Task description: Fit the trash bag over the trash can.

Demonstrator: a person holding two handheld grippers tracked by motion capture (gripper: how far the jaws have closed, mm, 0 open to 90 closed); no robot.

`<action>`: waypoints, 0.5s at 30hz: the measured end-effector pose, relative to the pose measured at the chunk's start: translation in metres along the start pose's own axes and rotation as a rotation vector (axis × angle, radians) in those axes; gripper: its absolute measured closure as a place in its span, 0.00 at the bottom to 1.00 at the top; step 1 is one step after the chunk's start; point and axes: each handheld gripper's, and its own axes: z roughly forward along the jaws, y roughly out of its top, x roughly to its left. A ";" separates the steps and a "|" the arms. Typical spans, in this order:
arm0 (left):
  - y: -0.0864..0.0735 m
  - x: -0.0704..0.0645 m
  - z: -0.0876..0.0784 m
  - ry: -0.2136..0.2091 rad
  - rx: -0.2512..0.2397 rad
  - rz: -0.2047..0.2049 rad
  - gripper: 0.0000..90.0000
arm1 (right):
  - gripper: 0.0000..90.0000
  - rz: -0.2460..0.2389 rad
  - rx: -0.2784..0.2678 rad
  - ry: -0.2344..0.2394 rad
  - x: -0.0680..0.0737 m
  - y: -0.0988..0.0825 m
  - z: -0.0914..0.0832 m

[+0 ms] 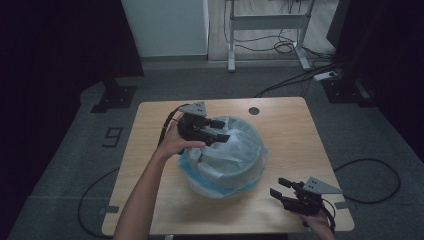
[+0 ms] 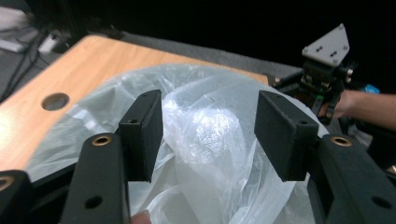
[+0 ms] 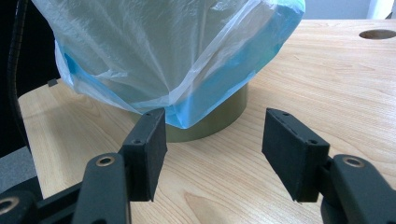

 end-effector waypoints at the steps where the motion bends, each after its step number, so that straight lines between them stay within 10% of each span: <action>1: 0.000 0.000 0.000 0.000 0.000 0.000 0.47 | 0.43 0.001 -0.001 -0.002 0.000 0.000 0.000; 15: 0.010 0.001 0.026 -0.028 0.108 0.006 0.47 | 0.43 -0.002 0.004 -0.006 -0.001 -0.001 -0.001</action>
